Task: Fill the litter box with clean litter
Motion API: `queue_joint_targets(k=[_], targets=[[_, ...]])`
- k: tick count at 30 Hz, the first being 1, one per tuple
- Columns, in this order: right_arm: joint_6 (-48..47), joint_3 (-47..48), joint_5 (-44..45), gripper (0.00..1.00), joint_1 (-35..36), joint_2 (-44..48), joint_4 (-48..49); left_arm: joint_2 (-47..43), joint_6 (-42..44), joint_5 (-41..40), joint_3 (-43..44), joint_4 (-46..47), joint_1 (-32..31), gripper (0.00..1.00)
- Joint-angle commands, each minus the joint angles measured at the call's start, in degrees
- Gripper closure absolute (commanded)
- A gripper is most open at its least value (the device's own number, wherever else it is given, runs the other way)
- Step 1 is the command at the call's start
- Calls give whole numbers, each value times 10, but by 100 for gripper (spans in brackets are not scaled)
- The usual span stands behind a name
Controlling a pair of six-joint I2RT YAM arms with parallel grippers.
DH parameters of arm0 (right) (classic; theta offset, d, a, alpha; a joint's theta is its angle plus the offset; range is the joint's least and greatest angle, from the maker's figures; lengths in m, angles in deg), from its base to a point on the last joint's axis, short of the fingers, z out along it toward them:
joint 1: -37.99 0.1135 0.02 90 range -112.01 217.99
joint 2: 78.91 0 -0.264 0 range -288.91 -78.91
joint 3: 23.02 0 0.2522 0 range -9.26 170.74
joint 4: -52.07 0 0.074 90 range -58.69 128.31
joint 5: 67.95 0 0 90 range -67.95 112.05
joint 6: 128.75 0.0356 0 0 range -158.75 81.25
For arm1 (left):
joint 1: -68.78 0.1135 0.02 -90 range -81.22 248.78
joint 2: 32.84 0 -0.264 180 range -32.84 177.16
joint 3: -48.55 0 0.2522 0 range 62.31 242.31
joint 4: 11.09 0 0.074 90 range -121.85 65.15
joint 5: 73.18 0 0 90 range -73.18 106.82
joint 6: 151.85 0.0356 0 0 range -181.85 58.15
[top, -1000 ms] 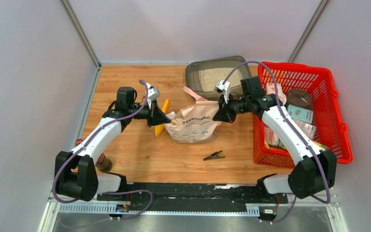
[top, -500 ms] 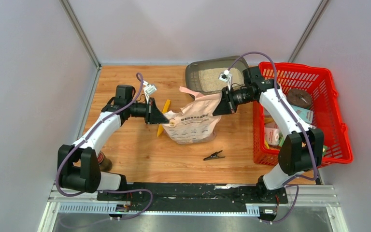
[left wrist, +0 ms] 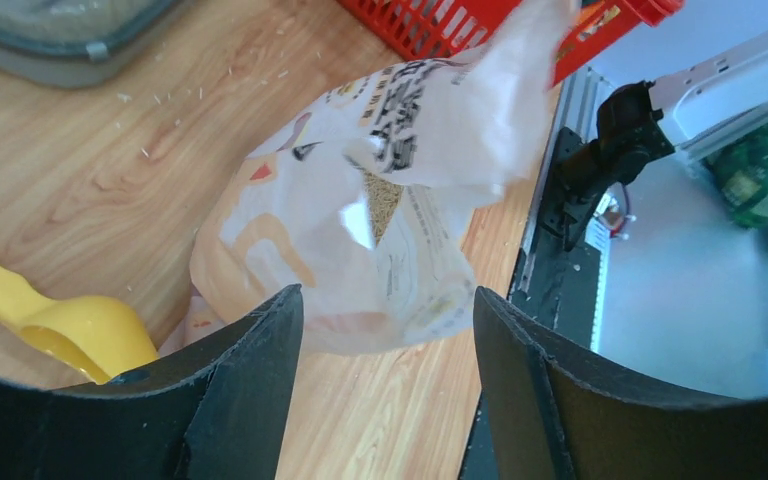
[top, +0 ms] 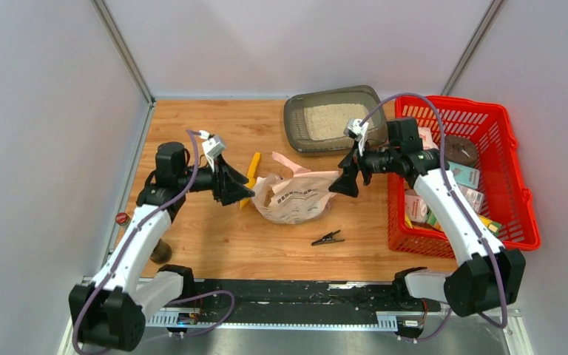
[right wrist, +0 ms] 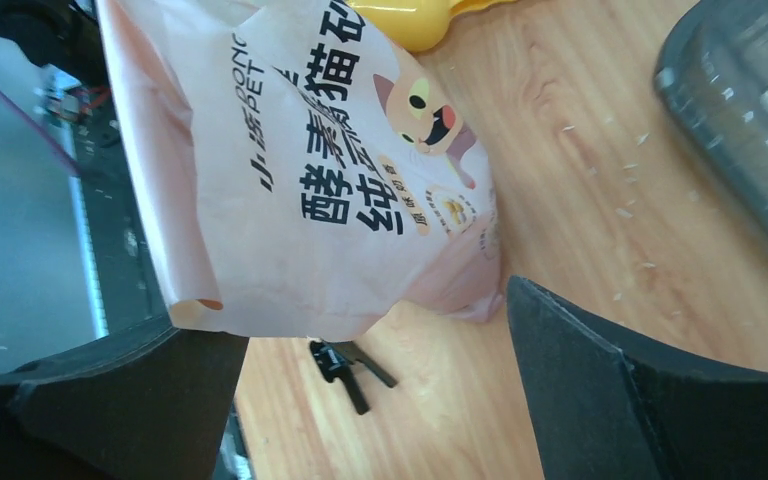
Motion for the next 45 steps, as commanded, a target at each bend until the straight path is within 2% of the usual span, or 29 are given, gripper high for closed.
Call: queue_joint_targets(k=[1,3,6,11,13,16,17,20,22,26,33,36,40,43,45], targets=[[-59,-39,81,0,24,51,105,-93,148,-17,-22,-86,3,29],[-68,-61,113,0,28,56,134,-115,240,-33,-29,-134,3,28],[-103,-55,118,0,38,43,135,-106,320,-47,-23,-161,3,28],[-109,1,121,0,48,34,84,-63,376,-67,0,-164,3,28],[-103,28,121,0,48,33,62,-54,403,-85,-1,-159,3,32],[-96,33,136,0,53,33,55,-51,388,-99,-31,-89,3,32],[-96,33,144,0,55,31,54,-49,348,-93,-43,-23,2,32],[-93,30,152,0,59,25,44,-33,303,-112,-66,68,-26,32],[-88,29,157,0,61,21,40,-22,301,-118,-71,93,-45,32],[-81,34,161,0,64,14,37,7,232,-136,-79,198,-78,32],[-101,101,203,0,116,0,16,27,172,-111,-90,277,-99,33],[-117,131,234,0,156,-8,-6,24,176,-105,-87,256,-100,34],[-151,185,260,0,193,-8,-32,-31,260,-124,-81,133,-54,34],[-180,211,275,0,237,-7,-48,-50,298,-99,-92,80,-34,34],[-196,214,288,0,278,-14,-41,-53,303,-86,-102,76,-33,34]])
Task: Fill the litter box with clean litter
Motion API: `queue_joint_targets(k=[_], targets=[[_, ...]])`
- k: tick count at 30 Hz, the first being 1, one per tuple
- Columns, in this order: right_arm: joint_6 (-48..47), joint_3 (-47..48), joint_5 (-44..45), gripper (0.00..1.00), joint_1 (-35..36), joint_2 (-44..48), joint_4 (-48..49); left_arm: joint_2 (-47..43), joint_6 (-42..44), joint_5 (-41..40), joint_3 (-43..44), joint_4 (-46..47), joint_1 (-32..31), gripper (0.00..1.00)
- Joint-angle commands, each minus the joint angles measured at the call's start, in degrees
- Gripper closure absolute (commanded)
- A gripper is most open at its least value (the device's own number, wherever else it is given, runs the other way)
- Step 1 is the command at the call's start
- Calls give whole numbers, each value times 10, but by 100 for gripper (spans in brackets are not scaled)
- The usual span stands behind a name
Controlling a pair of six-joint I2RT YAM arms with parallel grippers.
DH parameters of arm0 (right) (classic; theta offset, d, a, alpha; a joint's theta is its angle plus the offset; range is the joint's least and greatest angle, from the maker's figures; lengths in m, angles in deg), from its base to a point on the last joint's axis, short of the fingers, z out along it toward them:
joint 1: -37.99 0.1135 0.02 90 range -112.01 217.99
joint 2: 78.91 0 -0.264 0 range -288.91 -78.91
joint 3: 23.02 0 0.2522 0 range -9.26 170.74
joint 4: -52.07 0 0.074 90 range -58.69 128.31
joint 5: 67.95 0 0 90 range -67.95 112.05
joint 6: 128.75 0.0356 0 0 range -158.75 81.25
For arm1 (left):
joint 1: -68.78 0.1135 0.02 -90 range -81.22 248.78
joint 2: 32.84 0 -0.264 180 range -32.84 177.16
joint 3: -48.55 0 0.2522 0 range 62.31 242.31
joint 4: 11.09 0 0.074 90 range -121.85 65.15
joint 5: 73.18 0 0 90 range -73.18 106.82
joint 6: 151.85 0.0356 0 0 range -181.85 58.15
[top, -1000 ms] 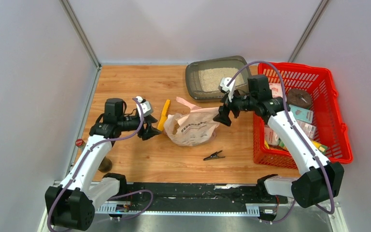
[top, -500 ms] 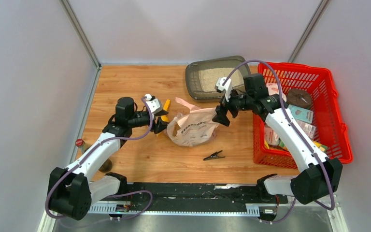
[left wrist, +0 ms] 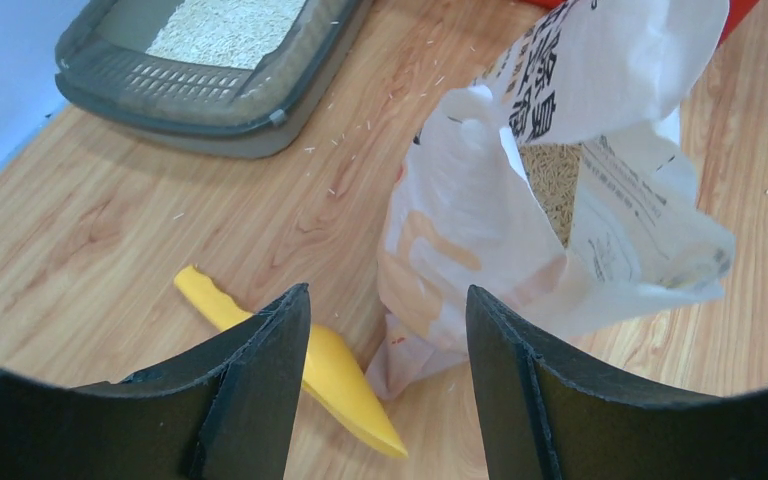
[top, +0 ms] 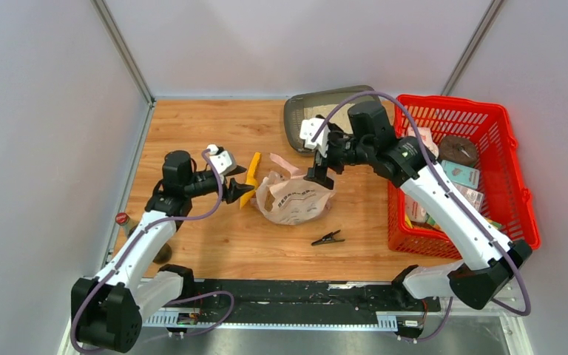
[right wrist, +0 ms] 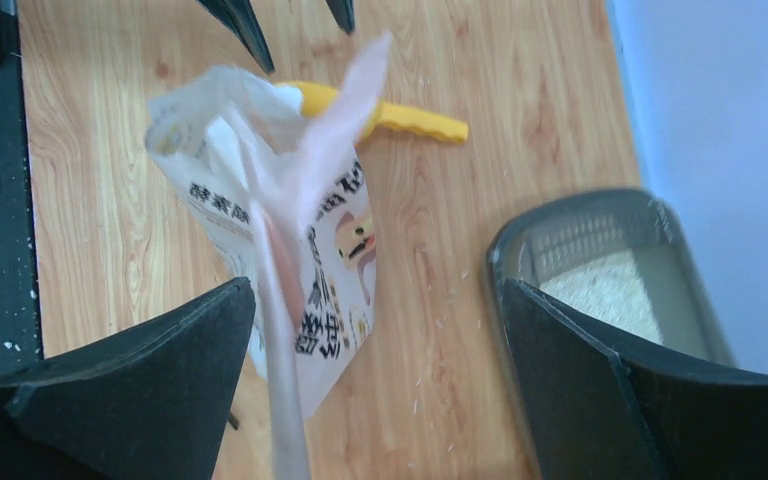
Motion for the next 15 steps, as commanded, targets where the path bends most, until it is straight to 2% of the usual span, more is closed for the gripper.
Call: queue_joint_targets(k=[1,6,15], targets=[[-63,32,65,0,70,-9,-7,-17,31,54,-23,-20,9,34],[-85,46,90,0,101,-59,12,22,-47,113,-37,98,5,34],[-77,95,102,0,102,-121,-29,66,-112,131,-34,202,-46,34]])
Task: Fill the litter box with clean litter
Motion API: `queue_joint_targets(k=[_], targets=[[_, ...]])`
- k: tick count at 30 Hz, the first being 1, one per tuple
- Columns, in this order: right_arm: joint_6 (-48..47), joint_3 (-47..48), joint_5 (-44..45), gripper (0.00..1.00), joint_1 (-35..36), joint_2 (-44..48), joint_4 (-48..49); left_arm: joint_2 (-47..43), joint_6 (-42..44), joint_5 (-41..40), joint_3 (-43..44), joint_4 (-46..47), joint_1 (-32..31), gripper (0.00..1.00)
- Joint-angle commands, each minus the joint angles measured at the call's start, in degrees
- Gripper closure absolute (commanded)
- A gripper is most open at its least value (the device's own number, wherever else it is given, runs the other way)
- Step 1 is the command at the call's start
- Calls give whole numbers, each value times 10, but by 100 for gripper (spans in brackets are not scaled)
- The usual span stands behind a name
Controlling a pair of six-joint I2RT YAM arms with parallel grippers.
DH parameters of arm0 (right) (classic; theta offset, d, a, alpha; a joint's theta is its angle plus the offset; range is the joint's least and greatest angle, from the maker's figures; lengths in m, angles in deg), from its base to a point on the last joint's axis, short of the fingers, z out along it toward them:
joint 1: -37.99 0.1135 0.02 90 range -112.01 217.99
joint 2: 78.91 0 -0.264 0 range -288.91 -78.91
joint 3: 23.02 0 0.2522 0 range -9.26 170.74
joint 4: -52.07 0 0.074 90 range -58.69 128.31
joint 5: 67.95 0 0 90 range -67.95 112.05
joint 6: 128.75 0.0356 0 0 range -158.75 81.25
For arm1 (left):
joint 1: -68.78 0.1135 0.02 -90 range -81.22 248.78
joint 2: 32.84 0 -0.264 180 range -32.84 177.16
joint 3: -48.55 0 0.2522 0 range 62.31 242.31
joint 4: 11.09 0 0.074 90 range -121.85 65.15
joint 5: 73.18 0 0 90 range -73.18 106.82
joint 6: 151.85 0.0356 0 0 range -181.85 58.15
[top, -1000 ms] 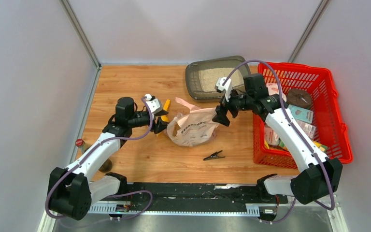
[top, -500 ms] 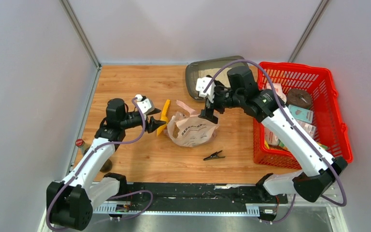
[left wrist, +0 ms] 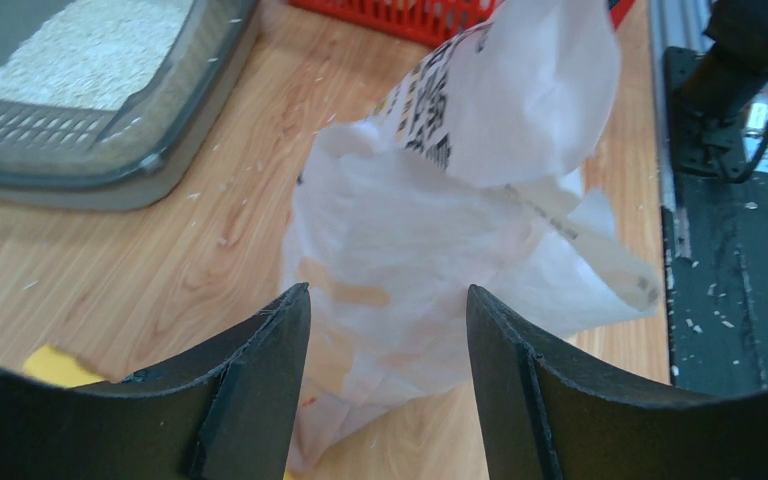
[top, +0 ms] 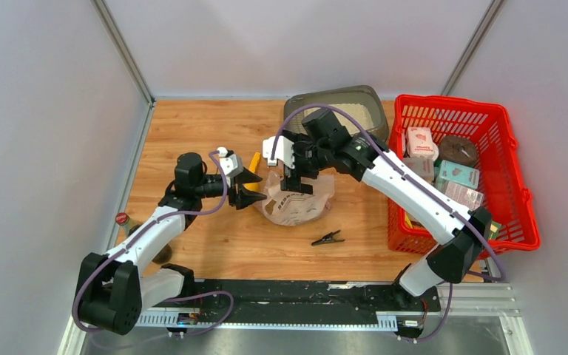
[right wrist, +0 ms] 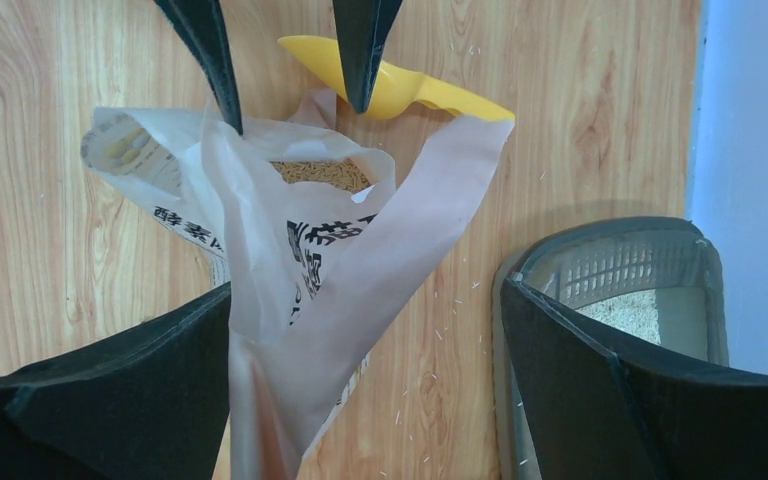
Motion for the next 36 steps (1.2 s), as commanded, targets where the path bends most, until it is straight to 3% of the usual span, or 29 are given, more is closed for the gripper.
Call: queue_joint_targets(k=[1,5,11,16,23,36], targets=[[1,41,17,0,1,-5,-9,14,-42,40,6,86,-28,34],[-2,58,-5,0,2,3,-32,7,-42,29,15,60,-27,35],[-3,75,-5,1,51,26,-29,-39,28,3,0,-31,-11,36],[18,75,21,1,57,17,-44,14,-5,26,-10,67,-30,35],[18,70,20,1,57,31,-78,77,60,0,4,112,-67,33],[-27,29,12,2,73,60,-119,130,-93,62,27,295,-75,36]])
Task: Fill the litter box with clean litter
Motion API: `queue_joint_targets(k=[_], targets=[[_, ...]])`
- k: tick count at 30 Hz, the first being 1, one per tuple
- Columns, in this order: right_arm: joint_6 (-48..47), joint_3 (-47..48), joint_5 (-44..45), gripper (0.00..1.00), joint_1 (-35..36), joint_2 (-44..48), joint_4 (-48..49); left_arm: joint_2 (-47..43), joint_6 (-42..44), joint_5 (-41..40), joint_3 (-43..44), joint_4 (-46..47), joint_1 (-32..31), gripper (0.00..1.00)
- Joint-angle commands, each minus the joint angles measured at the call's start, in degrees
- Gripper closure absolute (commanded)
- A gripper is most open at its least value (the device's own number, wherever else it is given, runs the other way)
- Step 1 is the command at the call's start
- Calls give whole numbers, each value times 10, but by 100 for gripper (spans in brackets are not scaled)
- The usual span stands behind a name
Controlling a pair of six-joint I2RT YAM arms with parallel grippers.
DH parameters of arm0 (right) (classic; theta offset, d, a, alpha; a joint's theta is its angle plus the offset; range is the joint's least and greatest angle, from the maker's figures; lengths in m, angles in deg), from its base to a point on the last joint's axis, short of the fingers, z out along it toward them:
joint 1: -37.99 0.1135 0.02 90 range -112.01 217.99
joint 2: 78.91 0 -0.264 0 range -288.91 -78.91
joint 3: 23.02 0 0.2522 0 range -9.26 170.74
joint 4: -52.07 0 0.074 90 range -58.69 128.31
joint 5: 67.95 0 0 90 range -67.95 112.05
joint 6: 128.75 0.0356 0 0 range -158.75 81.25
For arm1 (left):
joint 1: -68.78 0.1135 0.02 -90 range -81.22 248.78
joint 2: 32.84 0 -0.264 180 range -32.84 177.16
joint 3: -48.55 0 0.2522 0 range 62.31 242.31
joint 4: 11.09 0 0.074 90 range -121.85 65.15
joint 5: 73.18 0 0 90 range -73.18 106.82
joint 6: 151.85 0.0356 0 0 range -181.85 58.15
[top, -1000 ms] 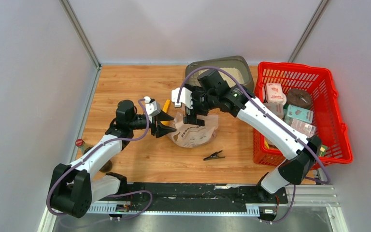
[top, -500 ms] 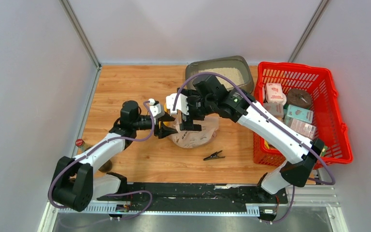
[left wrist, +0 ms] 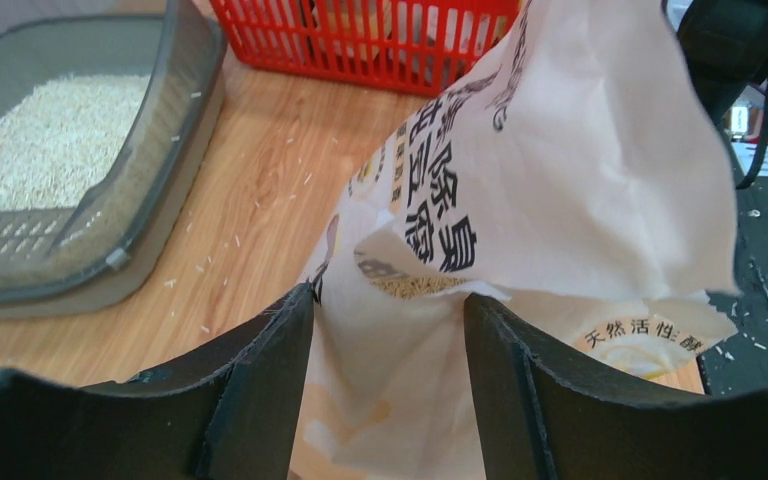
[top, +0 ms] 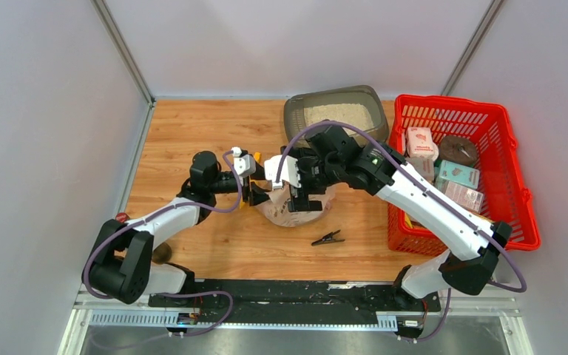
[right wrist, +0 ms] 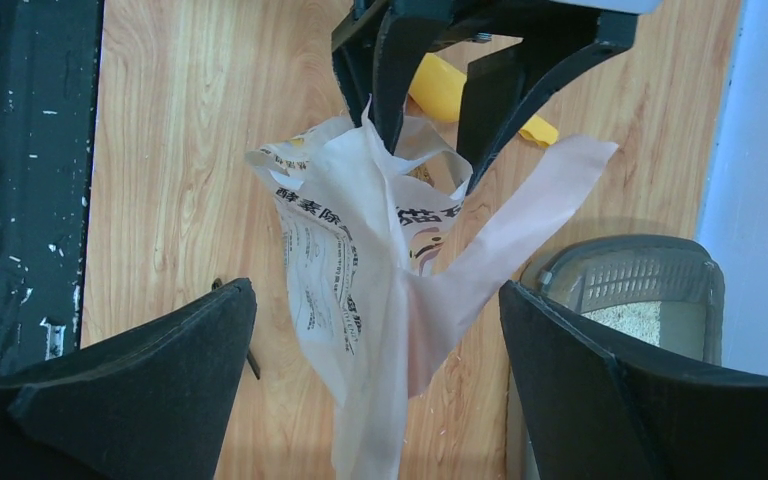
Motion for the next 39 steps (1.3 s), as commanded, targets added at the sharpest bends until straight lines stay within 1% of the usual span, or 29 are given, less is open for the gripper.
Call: queue_joint_targets(k=[1,2,3,4,5,7,8,10,11,12,14,16,17,18,20,22,24,26,27,28,29,32,33,34,37,38,39], targets=[[-35,-2,-19,3,6,4,-12,16,-71,58,31,107,-9,37],[-70,-14,-22,4,12,11,-7,22,-71,58,37,111,-9,40],[-82,-27,-19,5,17,16,3,24,-88,69,40,111,-9,50],[-93,-39,-9,5,21,25,19,28,-88,78,42,111,-9,59],[-121,-66,-5,6,34,42,54,34,-90,85,45,109,-9,72],[-153,-91,3,8,49,61,89,37,-94,94,44,105,-8,82],[-178,-117,1,8,60,70,121,38,-101,93,44,104,-8,91],[-199,-145,-5,4,67,93,154,37,-110,89,43,102,-5,97],[-207,-160,-3,2,72,100,195,35,-120,87,43,102,-4,99],[-223,-186,0,0,75,106,213,35,-124,83,41,102,-3,100],[-233,-199,7,0,78,104,255,32,-144,79,41,110,-2,100],[-236,-225,37,0,79,94,279,30,-159,76,41,115,0,100],[-234,-238,53,0,82,91,319,25,-168,80,40,117,2,100],[-235,-249,65,0,81,90,336,23,-173,81,39,117,4,100],[-251,-265,86,0,81,83,358,17,-189,83,35,116,10,100],[-253,-263,82,0,80,81,352,16,-203,90,35,115,15,100],[-266,-247,62,0,81,81,319,15,-212,99,35,114,23,100],[-278,-242,46,0,80,102,332,17,-210,105,35,105,27,100],[-288,-231,25,0,80,104,323,17,-208,108,35,101,29,100],[-301,-215,14,0,80,103,278,20,-206,113,40,97,29,100],[-318,-176,6,0,81,102,259,27,-207,118,42,93,29,100],[-322,-123,-17,2,81,89,191,44,-211,124,53,93,29,100],[-328,-92,-31,2,81,83,168,49,-215,124,58,93,29,100],[-330,-79,-41,2,82,81,123,54,-217,124,69,91,29,100],[-305,-52,-66,11,86,75,57,67,-231,122,80,90,29,99],[-290,-47,-69,21,86,73,45,68,-237,120,82,90,29,99],[-279,-40,-82,27,86,67,27,68,-239,118,82,90,29,99]])
